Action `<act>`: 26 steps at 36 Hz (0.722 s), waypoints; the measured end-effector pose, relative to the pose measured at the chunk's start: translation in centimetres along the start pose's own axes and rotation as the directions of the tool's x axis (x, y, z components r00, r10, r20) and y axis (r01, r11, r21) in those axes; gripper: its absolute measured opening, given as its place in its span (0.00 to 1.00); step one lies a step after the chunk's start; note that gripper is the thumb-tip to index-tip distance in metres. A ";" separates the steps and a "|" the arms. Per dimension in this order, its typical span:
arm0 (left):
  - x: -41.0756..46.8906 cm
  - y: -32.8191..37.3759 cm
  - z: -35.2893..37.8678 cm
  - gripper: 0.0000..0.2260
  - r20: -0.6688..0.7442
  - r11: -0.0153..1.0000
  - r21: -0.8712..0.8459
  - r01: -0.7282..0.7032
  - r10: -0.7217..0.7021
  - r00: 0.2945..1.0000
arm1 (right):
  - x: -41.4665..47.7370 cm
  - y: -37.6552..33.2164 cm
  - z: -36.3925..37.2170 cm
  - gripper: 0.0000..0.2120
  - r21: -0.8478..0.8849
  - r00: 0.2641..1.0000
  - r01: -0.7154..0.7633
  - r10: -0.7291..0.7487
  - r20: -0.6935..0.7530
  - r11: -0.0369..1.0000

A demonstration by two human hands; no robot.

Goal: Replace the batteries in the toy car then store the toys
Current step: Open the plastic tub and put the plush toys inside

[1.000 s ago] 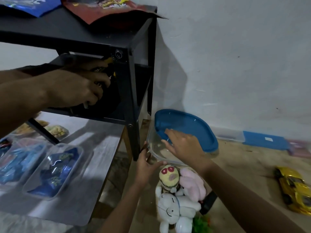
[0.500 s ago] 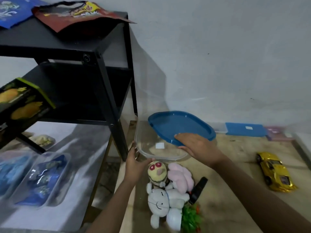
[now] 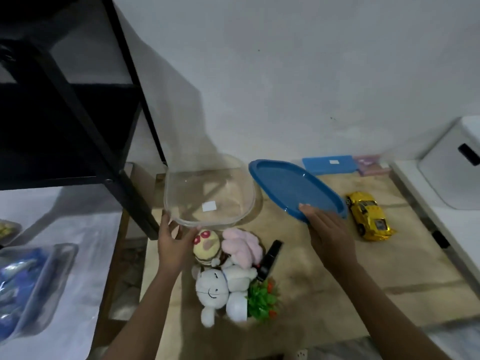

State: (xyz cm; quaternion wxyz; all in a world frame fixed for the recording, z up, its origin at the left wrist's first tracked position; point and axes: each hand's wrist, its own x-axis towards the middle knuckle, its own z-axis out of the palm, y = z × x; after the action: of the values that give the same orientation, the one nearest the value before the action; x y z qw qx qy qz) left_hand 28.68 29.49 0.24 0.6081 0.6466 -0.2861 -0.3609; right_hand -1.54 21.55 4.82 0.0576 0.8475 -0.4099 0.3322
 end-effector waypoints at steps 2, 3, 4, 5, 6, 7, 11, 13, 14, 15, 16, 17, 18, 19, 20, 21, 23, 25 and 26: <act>-0.2 -0.3 0.4 0.34 -0.018 1.000 0.016 0.002 -0.002 1.000 | -2.4 1.1 -0.1 0.12 -0.056 0.998 -0.059 0.060 0.015 0.997; -0.3 -0.4 0.6 0.34 -0.026 1.000 0.021 -0.001 0.001 1.000 | -3.3 1.4 -0.2 0.13 -0.087 0.995 -0.089 0.093 0.046 0.992; -0.3 -0.5 0.7 0.34 -0.031 1.000 0.018 -0.001 0.002 1.000 | -4.2 1.7 -0.2 0.14 -0.114 0.990 -0.105 0.115 0.086 0.988; -0.3 -0.5 0.8 0.33 -0.032 1.000 0.014 -0.005 0.005 0.999 | -4.8 2.0 0.0 0.14 -0.133 0.983 -0.110 0.128 0.129 0.985; -0.3 -0.5 0.9 0.33 -0.035 1.000 0.016 -0.008 0.009 0.999 | -5.4 2.2 0.2 0.14 -0.146 0.976 -0.110 0.135 0.170 0.983; -0.2 -0.5 0.9 0.32 -0.037 1.000 0.023 -0.009 0.010 0.999 | -5.8 2.5 0.4 0.13 -0.154 0.967 -0.109 0.141 0.212 0.982; 0.1 -0.8 0.8 0.31 -0.043 0.998 0.061 0.010 -0.007 0.999 | -7.0 3.5 2.2 0.21 -0.117 0.878 -0.174 0.208 0.431 0.978; 0.2 -0.9 0.9 0.30 -0.054 0.997 0.075 0.008 -0.004 0.999 | -7.4 3.9 2.8 0.22 -0.091 0.813 -0.212 0.228 0.536 0.973; 0.2 -0.9 0.9 0.29 -0.060 0.996 0.086 0.002 0.004 0.998 | -7.5 4.1 3.1 0.22 -0.087 0.782 -0.230 0.237 0.576 0.969; 0.2 -0.9 1.0 0.28 -0.065 0.996 0.094 -0.005 0.012 0.998 | -7.6 4.2 3.3 0.21 -0.089 0.757 -0.236 0.240 0.607 0.968; 0.2 -1.0 1.0 0.27 -0.071 0.995 0.098 -0.009 0.016 0.997 | -7.7 4.3 3.6 0.21 -0.091 0.735 -0.232 0.236 0.636 0.968; 0.3 -1.1 1.0 0.26 -0.080 0.995 0.100 -0.006 0.014 0.997 | -7.8 4.4 3.7 0.21 -0.086 0.719 -0.234 0.232 0.655 0.969; 0.4 -1.1 1.1 0.26 -0.092 0.995 0.098 0.006 0.003 0.996 | -7.7 4.5 3.8 0.21 -0.078 0.708 -0.239 0.229 0.668 0.968; 0.5 -1.1 1.1 0.27 -0.105 0.995 0.092 0.023 -0.014 0.994 | -7.6 4.6 3.9 0.21 -0.069 0.705 -0.244 0.226 0.672 0.967; 0.6 -1.2 1.2 0.27 -0.115 0.995 0.089 0.034 -0.023 0.993 | -7.5 4.7 4.0 0.21 -0.059 0.712 -0.247 0.222 0.666 0.967; 0.6 -1.2 1.2 0.26 -0.122 0.995 0.089 0.037 -0.026 0.992 | -7.3 4.8 4.0 0.22 -0.050 0.716 -0.255 0.223 0.662 0.966; 0.7 -1.1 1.3 0.25 -0.129 0.996 0.084 0.037 -0.026 0.991 | -7.2 4.9 4.1 0.21 -0.027 0.711 -0.290 0.234 0.663 0.957; 0.8 -1.2 1.1 0.25 -0.123 0.995 0.085 0.059 -0.048 0.991 | -7.1 5.0 4.2 0.20 0.003 0.703 -0.340 0.252 0.665 0.940; 0.8 -1.3 1.0 0.26 -0.118 0.993 0.087 0.074 -0.064 0.991 | -7.2 5.0 4.3 0.19 0.014 0.700 -0.367 0.266 0.663 0.930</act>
State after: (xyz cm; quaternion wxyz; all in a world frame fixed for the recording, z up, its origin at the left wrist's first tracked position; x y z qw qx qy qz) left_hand 28.24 28.36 -1.13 0.5807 0.7029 -0.2440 -0.3304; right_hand -6.21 21.41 -3.76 -0.2078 0.8278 -0.5185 0.0510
